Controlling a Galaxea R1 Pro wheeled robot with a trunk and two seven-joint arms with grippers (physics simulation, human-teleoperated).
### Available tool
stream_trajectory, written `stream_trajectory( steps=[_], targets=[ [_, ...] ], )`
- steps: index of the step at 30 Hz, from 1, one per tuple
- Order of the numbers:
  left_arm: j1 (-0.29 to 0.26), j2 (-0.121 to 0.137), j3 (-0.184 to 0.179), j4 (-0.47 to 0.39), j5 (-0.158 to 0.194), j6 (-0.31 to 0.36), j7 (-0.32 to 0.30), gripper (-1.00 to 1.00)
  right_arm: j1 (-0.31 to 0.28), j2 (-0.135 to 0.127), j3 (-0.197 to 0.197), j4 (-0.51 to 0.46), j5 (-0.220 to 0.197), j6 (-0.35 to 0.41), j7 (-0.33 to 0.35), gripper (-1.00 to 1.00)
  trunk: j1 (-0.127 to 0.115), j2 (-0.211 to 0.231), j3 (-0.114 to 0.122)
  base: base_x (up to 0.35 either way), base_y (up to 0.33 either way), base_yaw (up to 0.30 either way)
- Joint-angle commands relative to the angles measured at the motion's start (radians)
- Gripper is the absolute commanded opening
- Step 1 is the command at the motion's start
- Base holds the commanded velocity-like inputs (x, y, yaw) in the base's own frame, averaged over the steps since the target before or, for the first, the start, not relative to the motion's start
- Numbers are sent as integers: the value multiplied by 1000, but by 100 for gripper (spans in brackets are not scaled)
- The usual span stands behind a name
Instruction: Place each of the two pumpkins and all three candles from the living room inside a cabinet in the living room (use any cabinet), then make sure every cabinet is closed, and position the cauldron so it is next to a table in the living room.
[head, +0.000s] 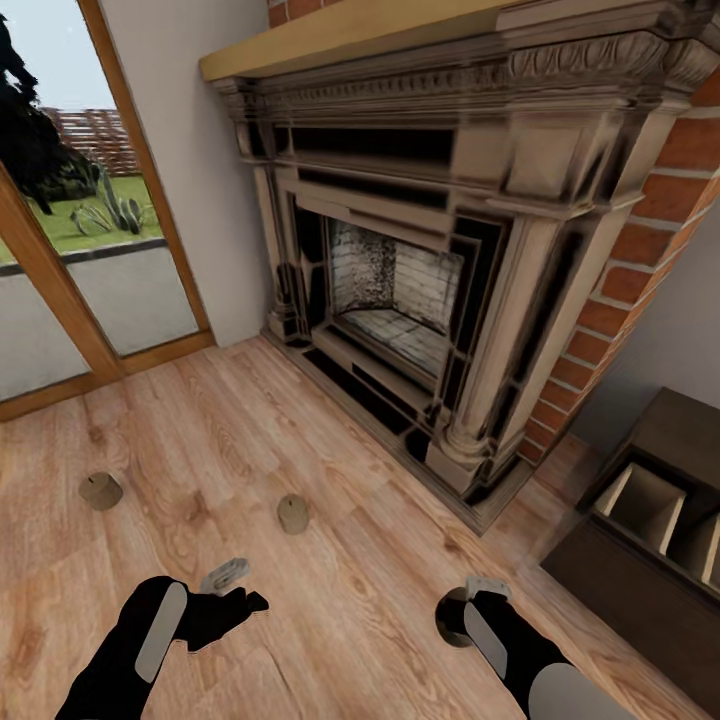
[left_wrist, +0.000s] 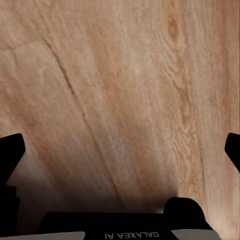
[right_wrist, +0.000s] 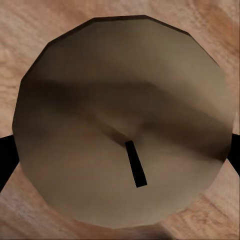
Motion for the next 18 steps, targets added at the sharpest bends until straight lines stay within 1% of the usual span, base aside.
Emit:
stream_trajectory(
  steps=[1,8,11,18],
  targets=[
    [0,0,0,0,0,0,0,100,0,0,0,-1,1,-1,0,-100,0,0,0,198,100,0],
    [0,0,0,0,0,0,0,100,0,0,-1,-2,1,-1,1,-100,0,0,0,197,99,21],
    [0,0,0,0,0,0,0,100,0,0,0,-2,0,0,1,-100,0,0,1,197,87,202],
    [0,-2,-1,0,-1,-3,5,100,0,1,0,-2,1,0,-2,-100,0,0,2,197,19,269]
  ],
)
